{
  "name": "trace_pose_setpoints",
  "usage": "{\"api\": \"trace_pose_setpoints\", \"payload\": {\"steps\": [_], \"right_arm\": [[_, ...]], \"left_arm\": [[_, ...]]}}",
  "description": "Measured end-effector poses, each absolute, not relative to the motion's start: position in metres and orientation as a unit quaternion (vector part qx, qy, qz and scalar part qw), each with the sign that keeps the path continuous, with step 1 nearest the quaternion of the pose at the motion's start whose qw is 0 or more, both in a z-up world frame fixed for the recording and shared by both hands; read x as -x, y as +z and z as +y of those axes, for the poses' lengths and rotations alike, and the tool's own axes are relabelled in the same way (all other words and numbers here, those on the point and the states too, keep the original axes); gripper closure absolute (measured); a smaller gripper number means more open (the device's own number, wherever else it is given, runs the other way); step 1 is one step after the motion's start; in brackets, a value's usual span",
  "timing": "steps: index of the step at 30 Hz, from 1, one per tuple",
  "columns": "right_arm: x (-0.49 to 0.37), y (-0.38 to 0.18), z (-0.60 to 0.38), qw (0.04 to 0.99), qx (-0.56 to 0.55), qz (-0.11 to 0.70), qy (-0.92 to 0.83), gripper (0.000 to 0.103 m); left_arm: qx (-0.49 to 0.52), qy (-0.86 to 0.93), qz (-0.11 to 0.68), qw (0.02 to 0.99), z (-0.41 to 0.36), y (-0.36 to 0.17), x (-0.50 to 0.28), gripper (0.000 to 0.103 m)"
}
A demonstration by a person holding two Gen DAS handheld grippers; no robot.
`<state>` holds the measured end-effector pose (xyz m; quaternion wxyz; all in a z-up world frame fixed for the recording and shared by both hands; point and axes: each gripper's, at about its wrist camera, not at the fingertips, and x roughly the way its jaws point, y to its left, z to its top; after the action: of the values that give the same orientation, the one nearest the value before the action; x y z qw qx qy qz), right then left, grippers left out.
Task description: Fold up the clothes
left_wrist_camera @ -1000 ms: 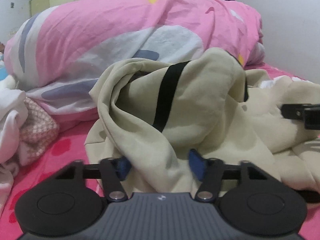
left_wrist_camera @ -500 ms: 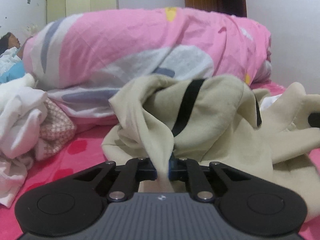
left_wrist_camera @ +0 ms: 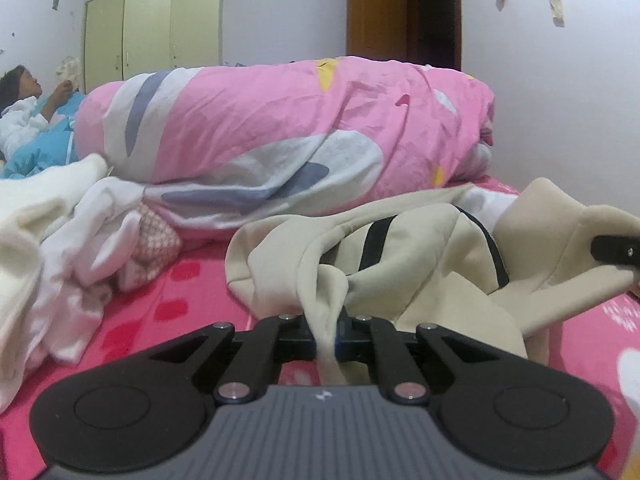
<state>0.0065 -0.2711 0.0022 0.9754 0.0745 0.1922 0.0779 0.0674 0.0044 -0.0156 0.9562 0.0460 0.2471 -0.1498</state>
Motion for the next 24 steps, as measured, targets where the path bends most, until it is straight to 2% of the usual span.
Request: {"api": "trace_pose_setpoints", "payload": {"steps": [10,19,22,24], "right_arm": [[0.07,-0.017,-0.24,0.963,-0.033,0.235,0.131,0.097],[0.073,-0.067,-0.233,0.942,-0.038,0.309,0.128,0.097],[0.068,-0.083,-0.233,0.937,-0.03,0.326,0.119,0.097],[0.065,-0.092,-0.231,0.936,-0.023,0.334,0.111,0.096]], "left_arm": [[-0.071,-0.141,0.294,0.943,0.037,-0.045,0.021,0.096],[-0.075,-0.122,0.332,0.933,0.048,-0.076,0.023,0.096],[-0.081,-0.121,0.338,0.93,0.048,-0.085,0.02,0.093],[-0.084,-0.12,0.339,0.929,0.047,-0.09,0.02,0.086]]}}
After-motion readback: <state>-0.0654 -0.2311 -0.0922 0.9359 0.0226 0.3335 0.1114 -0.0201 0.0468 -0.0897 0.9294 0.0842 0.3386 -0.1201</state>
